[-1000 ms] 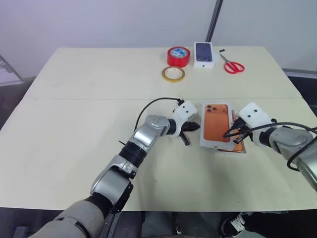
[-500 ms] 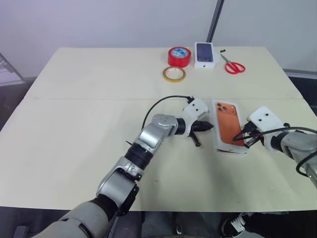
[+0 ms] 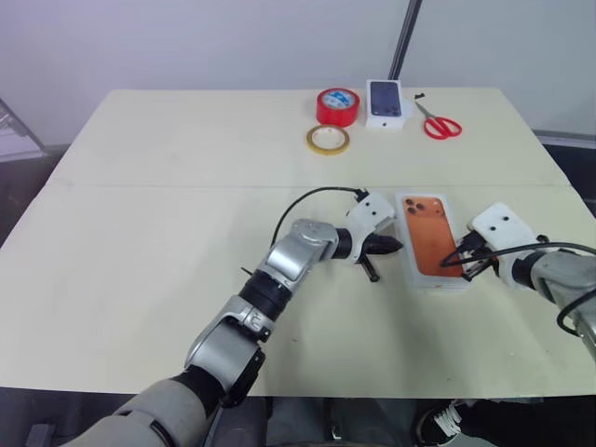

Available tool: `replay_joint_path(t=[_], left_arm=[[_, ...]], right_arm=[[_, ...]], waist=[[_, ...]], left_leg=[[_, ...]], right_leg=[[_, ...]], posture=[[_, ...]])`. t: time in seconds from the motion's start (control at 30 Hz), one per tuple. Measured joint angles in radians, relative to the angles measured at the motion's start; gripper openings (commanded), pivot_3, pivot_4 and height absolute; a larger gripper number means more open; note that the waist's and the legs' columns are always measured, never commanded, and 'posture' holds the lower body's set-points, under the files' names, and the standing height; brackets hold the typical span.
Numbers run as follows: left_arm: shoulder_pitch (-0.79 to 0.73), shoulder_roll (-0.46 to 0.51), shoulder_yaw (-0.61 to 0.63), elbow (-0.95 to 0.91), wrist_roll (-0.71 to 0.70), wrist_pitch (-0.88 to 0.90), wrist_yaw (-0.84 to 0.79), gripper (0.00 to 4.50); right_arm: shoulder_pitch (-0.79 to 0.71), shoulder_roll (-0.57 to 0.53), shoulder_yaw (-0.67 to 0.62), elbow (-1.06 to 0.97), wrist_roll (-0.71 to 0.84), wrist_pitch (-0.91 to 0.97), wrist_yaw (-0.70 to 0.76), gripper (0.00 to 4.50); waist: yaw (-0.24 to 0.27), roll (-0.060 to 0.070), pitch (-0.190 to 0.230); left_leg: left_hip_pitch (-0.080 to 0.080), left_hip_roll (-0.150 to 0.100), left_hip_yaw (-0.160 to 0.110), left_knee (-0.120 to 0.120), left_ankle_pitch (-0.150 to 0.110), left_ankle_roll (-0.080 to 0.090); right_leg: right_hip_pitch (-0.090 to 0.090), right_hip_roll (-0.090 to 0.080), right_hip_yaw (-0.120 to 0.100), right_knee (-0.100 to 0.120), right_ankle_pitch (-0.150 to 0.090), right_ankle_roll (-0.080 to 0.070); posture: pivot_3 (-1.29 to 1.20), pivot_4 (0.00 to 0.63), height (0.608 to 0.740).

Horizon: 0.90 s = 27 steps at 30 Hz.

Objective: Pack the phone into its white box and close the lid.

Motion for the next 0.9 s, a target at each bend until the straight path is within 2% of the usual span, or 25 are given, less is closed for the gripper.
replay_joint_path(t=[0.47, 0.9], left_arm=[[0.0, -0.019, -0.011, 0.02, 0.004, 0.006, -0.01, 0.0], [0.021, 0.002, -0.011, -0.012, -0.002, 0.029, -0.019, 0.0]], right_arm=[[-0.001, 0.026, -0.044, -0.08, 0.013, 0.062, 0.064, 0.03], [-0.009, 0.029, -0.06, -0.008, -0.05, 0.048, 0.037, 0.03]], waist=[[0.001, 0.0, 0.0], [-0.003, 0.0, 0.0]], left_leg=[[0.0, 0.0, 0.0, 0.0, 0.0, 0.0], [0.0, 0.0, 0.0, 0.0, 0.0, 0.0]], right_leg=[[0.0, 0.0, 0.0, 0.0, 0.0, 0.0], [0.0, 0.0, 0.0, 0.0, 0.0, 0.0]], posture=[[0.0, 0.15, 0.74], [0.0, 0.15, 0.74]])
